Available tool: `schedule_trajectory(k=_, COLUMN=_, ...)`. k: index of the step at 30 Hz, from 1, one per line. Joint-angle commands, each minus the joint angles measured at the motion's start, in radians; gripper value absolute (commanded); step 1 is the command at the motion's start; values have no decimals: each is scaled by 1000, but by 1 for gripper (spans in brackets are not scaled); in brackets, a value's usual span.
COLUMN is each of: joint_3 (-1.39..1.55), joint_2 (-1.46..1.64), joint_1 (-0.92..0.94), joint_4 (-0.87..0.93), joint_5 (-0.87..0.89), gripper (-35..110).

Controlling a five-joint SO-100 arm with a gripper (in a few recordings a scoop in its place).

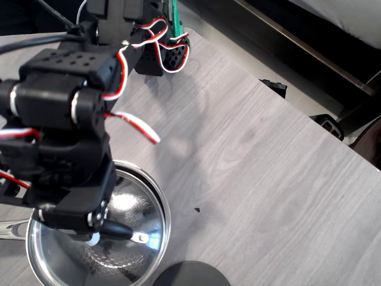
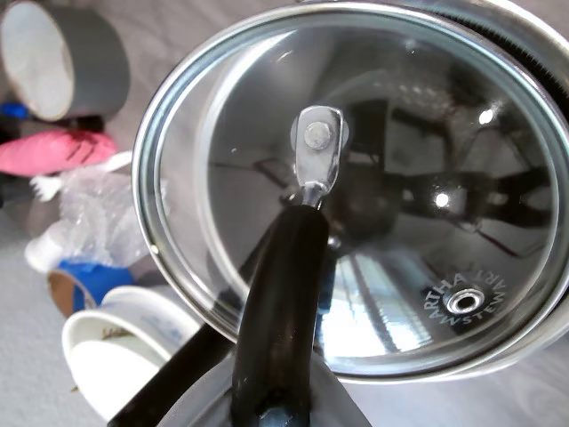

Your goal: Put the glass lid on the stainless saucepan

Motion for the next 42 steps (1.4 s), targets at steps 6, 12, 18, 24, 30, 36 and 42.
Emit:
schedule_trajectory(k=6, joint_3=-25, joint_2=35, joint_1=-43, joint_4=14, joint_5=6, gripper=0)
schedule_trajectory(k=12, joint_3=117, joint_2=86, joint_1=-23, joint_4=14, joint_5=5, gripper=0)
schedule_trajectory(k=18, joint_3=117, joint_2=84, joint_1=11, joint_4=6, joint_5=0, gripper=0)
schedule_trajectory(k=24, joint_3=97, joint_2=91, joint_1=21, joint_4=-2, joint_5=-14, gripper=0)
schedule_trajectory(k=30, joint_3=84, joint_2=78, joint_1=41, joint_4=-11, joint_5=-21, gripper=0)
schedule_trajectory(k=36, joint_3=37, joint_2=61, joint_1=57, joint_4=-26, joint_5=-25, gripper=0)
schedule_trajectory(k=42, joint_3=26, joint_2=49, joint_1=54, joint_4=-41, joint_5=-29, gripper=0)
